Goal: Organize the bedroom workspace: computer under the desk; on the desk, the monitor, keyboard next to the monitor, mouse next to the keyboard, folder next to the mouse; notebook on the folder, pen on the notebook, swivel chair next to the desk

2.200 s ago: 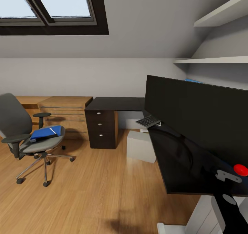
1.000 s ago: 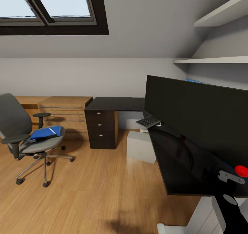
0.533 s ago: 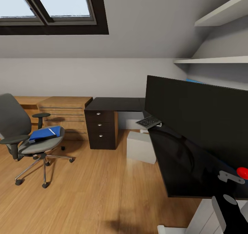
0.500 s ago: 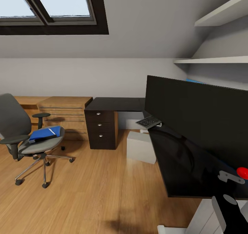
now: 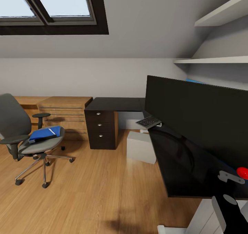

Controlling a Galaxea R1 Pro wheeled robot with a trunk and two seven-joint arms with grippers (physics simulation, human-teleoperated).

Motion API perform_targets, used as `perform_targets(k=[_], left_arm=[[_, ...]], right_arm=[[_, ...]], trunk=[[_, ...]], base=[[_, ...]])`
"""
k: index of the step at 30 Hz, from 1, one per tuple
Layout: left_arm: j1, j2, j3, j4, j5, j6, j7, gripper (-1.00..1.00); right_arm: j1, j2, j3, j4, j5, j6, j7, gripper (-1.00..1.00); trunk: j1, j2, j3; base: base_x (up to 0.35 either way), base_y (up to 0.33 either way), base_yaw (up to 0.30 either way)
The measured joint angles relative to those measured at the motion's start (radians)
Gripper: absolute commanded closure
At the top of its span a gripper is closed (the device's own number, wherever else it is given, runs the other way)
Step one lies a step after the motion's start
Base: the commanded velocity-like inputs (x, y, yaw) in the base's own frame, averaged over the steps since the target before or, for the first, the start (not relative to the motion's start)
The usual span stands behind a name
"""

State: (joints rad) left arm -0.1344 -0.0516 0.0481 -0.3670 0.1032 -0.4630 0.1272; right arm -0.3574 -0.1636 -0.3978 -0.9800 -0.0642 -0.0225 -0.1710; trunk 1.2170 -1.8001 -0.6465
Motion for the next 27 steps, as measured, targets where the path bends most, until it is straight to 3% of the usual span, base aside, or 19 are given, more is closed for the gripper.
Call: perform_targets(k=[27], left_arm=[[0.0,0.0,0.001,0.0,0.0,0.002,0.002,-1.0]], right_arm=[[0.0,0.001,-0.001,0.001,0.005,-0.003,-0.002,1.0]], trunk=[[0.0,0.0,0.0]], base=[[0.0,0.0,0.0]])
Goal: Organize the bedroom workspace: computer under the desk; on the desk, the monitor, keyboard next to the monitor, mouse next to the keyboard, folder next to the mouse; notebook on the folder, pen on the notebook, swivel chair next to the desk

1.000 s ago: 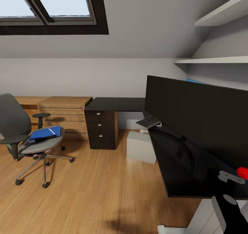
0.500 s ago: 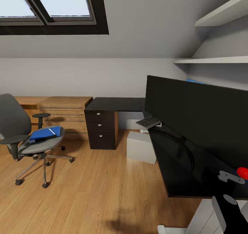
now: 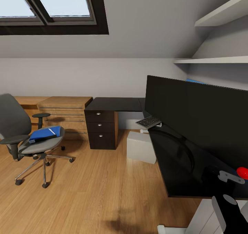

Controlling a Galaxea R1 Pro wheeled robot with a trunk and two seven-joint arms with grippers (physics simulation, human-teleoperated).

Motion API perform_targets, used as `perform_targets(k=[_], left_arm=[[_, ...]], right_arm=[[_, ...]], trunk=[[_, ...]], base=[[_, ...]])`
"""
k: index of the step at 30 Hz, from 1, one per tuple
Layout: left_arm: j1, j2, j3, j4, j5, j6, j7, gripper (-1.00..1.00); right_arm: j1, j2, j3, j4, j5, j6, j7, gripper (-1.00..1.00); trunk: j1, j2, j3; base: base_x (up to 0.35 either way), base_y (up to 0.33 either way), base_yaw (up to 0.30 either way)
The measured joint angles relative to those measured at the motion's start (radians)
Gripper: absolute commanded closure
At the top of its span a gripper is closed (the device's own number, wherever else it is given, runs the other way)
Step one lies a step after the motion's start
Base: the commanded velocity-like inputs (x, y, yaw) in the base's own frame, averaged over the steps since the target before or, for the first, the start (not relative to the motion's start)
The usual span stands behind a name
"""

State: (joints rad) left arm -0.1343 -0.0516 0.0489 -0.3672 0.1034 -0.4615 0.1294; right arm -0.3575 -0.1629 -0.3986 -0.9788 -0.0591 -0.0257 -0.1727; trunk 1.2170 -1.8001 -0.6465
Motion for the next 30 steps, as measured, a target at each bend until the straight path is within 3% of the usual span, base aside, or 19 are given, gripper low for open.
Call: perform_targets(k=[11,30], left_arm=[[0.0,0.0,0.0,0.0,0.001,0.0,0.001,-1.0],[0.0,0.0,0.0,0.0,0.001,0.0,0.001,-1.0]], right_arm=[[0.0,0.0,0.001,0.0,-0.003,-0.001,0.002,1.0],[0.0,0.001,0.003,-0.001,0.0,0.001,0.003,1.0]], trunk=[[0.0,0.0,0.0],[0.001,0.0,0.0]], base=[[-0.03,0.0,0.0],[-0.272,0.008,0.0]])
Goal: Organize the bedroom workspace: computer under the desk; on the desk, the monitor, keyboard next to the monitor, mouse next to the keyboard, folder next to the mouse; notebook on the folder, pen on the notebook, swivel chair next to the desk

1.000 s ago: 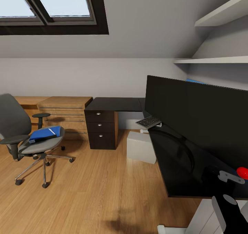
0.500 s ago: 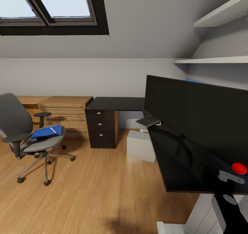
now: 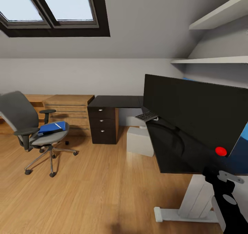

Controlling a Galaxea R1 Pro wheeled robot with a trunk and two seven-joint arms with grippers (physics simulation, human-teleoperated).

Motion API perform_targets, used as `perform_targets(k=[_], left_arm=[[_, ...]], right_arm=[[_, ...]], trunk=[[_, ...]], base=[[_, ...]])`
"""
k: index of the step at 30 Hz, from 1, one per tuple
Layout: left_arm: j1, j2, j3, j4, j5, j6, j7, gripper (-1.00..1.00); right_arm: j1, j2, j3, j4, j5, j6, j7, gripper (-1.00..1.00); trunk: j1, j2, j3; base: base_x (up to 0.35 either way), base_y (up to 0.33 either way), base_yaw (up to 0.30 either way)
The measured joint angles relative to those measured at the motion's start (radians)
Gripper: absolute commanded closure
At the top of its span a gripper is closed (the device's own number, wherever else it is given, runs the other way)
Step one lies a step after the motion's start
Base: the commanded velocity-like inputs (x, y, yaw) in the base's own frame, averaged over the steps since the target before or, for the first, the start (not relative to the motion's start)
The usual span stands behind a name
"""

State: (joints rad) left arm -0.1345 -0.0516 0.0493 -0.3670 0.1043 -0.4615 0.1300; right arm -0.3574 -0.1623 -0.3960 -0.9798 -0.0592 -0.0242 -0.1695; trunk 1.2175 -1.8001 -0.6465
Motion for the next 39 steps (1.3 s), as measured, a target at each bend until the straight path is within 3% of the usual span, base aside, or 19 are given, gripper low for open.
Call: perform_targets(k=[10,18,29,33,36,39], left_arm=[[0.0,-0.001,-0.001,0.0,0.0,0.0,0.0,-1.0],[0.0,-0.001,-0.001,0.0,0.001,0.0,0.0,-1.0],[0.0,-0.002,-0.002,0.0,0.001,0.0,-0.001,-1.0],[0.0,-0.003,-0.003,0.0,0.0,0.0,-0.002,-1.0],[0.0,-0.002,-0.002,0.0,0.001,0.0,-0.002,-1.0],[0.0,-0.002,-0.002,0.0,0.001,0.0,-0.002,-1.0]], right_arm=[[0.0,0.003,0.003,-0.003,-0.007,0.0,0.004,1.0],[0.001,0.011,0.002,-0.116,-0.009,0.007,0.006,1.0],[0.002,0.022,0.005,-0.135,-0.009,0.011,0.007,1.0],[0.002,0.023,0.046,-0.132,-0.002,0.01,0.012,1.0],[0.002,0.023,0.084,-0.127,0.004,0.01,0.06,1.0],[0.002,0.023,0.094,-0.126,0.005,0.009,0.097,1.0]], trunk=[[0.0,0.0,0.0],[0.0,0.0,0.0],[0.0,0.0,0.0],[-0.012,0.021,0.009],[-0.023,0.042,0.019],[-0.035,0.063,0.028]], base=[[-0.103,0.106,0.0],[-0.003,0.004,0.0],[0.0,0.0,0.0],[0.0,0.0,0.0],[0.0,0.0,0.0],[0.0,0.0,0.0]])
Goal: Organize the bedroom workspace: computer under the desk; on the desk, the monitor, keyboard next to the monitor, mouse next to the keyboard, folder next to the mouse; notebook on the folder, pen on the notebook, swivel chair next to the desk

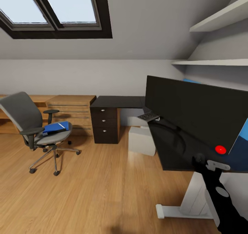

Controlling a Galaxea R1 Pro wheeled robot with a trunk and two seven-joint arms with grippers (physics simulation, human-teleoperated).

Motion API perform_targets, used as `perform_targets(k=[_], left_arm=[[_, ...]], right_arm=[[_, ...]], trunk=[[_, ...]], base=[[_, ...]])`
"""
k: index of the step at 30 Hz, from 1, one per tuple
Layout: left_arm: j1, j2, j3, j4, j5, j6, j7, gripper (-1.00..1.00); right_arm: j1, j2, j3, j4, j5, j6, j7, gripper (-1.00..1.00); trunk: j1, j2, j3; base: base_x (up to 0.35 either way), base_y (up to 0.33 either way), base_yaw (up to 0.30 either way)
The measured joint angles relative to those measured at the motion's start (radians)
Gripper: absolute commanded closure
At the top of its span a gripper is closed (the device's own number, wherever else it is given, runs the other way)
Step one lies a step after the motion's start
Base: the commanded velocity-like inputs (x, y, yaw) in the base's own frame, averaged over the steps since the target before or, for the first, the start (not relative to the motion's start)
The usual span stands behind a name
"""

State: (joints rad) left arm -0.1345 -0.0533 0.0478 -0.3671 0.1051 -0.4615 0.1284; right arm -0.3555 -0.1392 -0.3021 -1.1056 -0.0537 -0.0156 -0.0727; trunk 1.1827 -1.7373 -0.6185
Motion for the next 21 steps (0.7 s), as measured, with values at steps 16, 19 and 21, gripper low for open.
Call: perform_targets(k=[16,19,21], left_arm=[[0.0,0.0,0.0,0.0,0.0,0.0,0.0,-1.0],[0.0,0.0,0.0,0.0,0.001,0.0,0.0,-1.0],[0.0,0.0,0.001,0.0,0.001,0.0,0.0,-1.0]], right_arm=[[0.0,0.002,0.006,0.001,0.0,-0.001,0.02,1.0],[0.0,0.002,0.006,0.001,0.0,-0.001,0.02,1.0],[0.0,0.002,0.005,0.001,0.0,-0.001,0.02,1.0]], trunk=[[-0.061,0.112,0.05],[-0.073,0.133,0.06],[-0.077,0.14,0.063]], base=[[0.0,0.0,0.0],[0.0,0.0,0.0],[0.0,0.0,0.0]])
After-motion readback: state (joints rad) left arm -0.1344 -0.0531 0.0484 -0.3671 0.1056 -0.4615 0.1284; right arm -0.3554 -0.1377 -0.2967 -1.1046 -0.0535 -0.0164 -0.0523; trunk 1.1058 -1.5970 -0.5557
